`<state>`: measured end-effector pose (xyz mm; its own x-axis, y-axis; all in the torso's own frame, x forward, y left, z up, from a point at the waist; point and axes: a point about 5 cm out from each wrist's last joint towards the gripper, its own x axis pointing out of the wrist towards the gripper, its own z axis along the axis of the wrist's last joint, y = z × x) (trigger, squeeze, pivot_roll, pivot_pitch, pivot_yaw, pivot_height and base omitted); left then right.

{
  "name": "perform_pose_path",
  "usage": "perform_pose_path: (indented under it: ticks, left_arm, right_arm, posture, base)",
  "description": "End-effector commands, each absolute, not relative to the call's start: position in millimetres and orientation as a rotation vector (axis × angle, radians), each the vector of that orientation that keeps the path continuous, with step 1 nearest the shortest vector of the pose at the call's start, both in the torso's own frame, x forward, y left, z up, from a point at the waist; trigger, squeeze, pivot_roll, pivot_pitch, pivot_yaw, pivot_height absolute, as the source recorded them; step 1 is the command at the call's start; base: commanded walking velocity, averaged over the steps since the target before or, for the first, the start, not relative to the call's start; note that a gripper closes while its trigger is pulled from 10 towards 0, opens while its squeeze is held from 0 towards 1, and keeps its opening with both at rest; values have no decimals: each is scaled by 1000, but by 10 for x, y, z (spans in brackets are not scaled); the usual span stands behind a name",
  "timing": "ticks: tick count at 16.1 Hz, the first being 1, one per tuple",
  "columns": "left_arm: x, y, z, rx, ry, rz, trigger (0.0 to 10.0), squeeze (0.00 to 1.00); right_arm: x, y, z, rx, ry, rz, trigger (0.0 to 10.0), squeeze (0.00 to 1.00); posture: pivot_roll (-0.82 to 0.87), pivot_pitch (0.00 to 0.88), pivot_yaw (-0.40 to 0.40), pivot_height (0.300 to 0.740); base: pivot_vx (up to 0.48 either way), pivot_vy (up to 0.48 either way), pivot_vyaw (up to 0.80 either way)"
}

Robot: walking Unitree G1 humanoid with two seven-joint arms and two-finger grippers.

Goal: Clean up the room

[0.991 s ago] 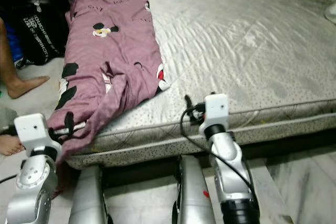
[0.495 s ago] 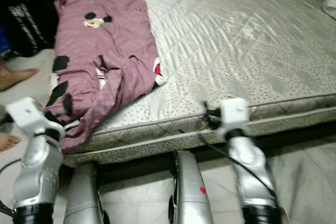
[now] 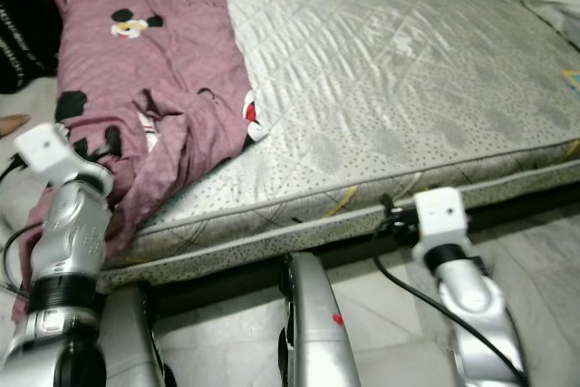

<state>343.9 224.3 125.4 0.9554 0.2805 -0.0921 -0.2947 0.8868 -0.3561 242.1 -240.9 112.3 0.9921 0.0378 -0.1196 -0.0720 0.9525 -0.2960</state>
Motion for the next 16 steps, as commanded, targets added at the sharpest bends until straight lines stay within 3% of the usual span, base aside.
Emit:
perform_pose_path:
  ticks: [1, 4, 9, 11, 13, 16]
  left_arm:
    - [3501, 2195, 1143, -363, 119, 265, 10000, 0]
    - [3606, 1954, 926, -335, 307, 158, 10000, 0]
    - [3677, 1131, 892, -153, 394, -246, 10000, 0]
    - [3550, 635, 822, -47, 429, -486, 10000, 0]
    - [3468, 464, 773, -7, 446, -581, 10000, 0]
    - [3133, 48, 525, 192, 531, -890, 10000, 0]
  right_arm:
    - [2358, -2513, 1159, -318, 130, 39, 10000, 0]
    - [2316, -2574, 1188, -335, 140, 30, 10000, 0]
    - [2328, -2559, 1189, -337, 142, 29, 10000, 0]
    - [2393, -2514, 1189, -329, 131, 35, 10000, 0]
    - [2417, -2497, 1190, -323, 126, 37, 10000, 0]
    - [2474, -2481, 1197, -320, 116, 39, 10000, 0]
  posture:
    - [-229, 138, -90, 495]
    - [-247, 135, -84, 495]
    - [-241, 106, -81, 495]
    - [-231, 93, -79, 495]
    - [-227, 88, -78, 495]
    - [-223, 69, -71, 495]
  base:
    - [0, 0, 0]
    - [0, 0, 0]
    - [0, 0, 0]
    - [0, 0, 0]
    - [0, 0, 0]
    - [0, 0, 0]
